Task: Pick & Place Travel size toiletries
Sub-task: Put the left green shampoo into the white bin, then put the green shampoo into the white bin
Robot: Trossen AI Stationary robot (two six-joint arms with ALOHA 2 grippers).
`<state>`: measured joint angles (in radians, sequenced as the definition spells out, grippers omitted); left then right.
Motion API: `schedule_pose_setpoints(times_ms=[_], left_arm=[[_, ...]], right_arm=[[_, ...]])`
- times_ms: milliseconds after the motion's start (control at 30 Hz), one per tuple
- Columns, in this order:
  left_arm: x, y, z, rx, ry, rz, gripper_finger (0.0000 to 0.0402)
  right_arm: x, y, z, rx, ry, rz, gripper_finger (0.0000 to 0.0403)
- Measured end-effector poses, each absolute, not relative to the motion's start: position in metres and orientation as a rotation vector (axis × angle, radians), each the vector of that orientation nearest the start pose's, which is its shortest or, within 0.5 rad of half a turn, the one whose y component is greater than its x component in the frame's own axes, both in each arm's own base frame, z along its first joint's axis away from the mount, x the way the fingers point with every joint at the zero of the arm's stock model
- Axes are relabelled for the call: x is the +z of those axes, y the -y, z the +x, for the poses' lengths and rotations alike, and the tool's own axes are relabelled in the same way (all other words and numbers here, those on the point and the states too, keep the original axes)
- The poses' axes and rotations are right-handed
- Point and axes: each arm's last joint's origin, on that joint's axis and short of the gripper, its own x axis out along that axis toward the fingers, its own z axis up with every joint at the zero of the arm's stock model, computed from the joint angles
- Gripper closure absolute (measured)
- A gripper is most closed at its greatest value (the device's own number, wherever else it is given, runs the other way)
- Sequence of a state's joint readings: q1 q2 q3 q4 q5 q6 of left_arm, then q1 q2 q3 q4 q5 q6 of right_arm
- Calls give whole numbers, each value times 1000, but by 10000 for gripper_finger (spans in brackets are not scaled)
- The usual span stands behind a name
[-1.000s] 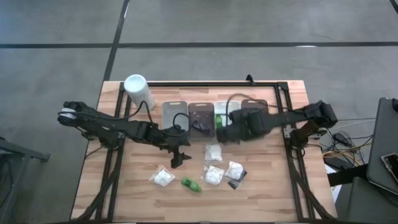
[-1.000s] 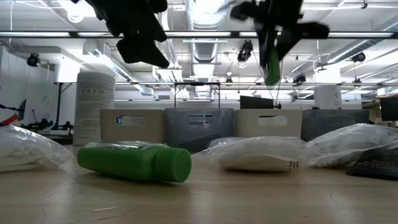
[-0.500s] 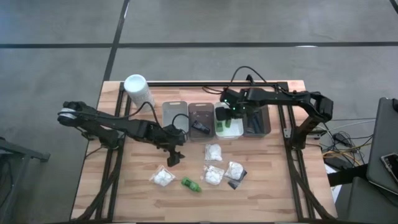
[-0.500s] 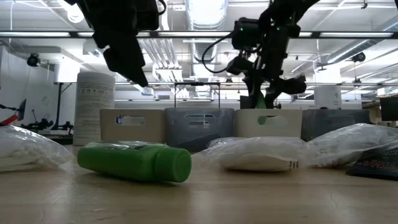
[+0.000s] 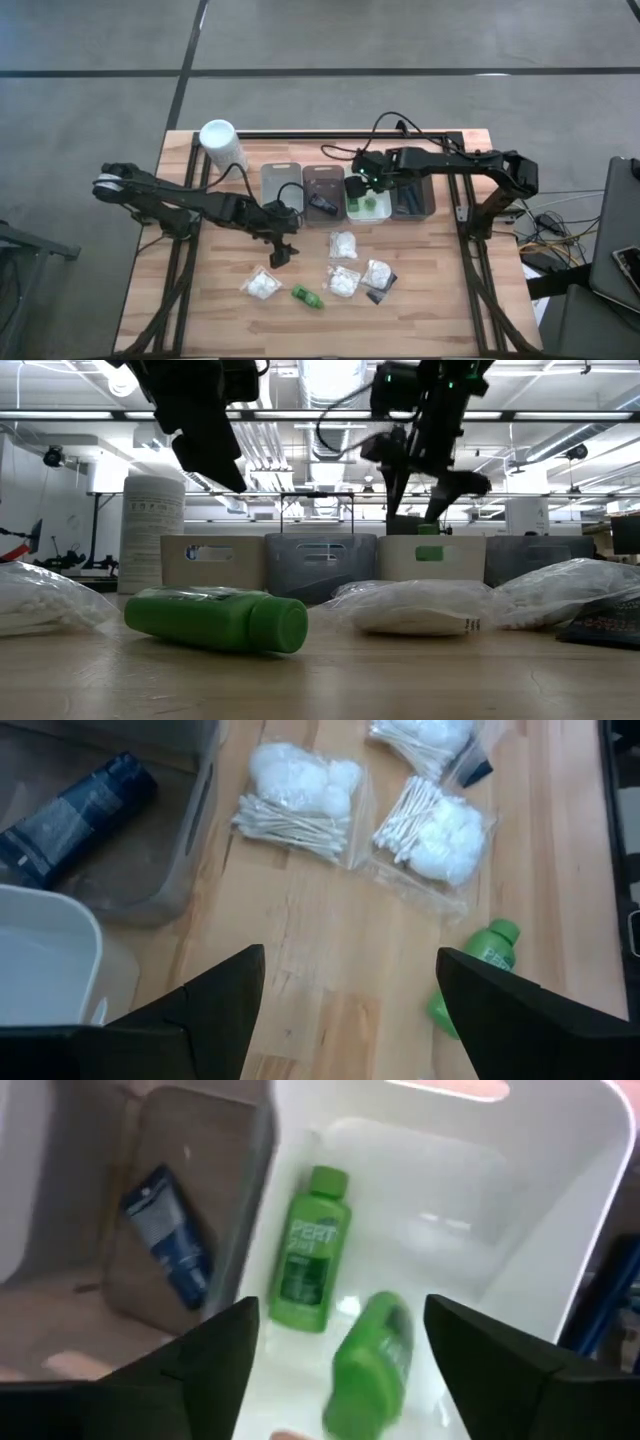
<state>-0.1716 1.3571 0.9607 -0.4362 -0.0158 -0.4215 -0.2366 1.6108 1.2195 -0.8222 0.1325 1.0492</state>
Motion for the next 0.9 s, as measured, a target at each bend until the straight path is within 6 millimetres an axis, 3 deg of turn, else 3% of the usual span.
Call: schedule_pose_setpoints(times_ms=[367,700,767,900], left_arm=[[252,48,275,33,-833,-341,103],[252,48,275,33,-830,-343,103],[252,49,276,14,-833,-335,103],[248,57,279,-198,-858,-287,103]], right_arm=[[249,40,298,-943,-1056,803,90],[247,39,298,-968,-1035,804,128],[248,33,298,-945,-1040,800,137],[251,6,301,-873,-1042,771,150]])
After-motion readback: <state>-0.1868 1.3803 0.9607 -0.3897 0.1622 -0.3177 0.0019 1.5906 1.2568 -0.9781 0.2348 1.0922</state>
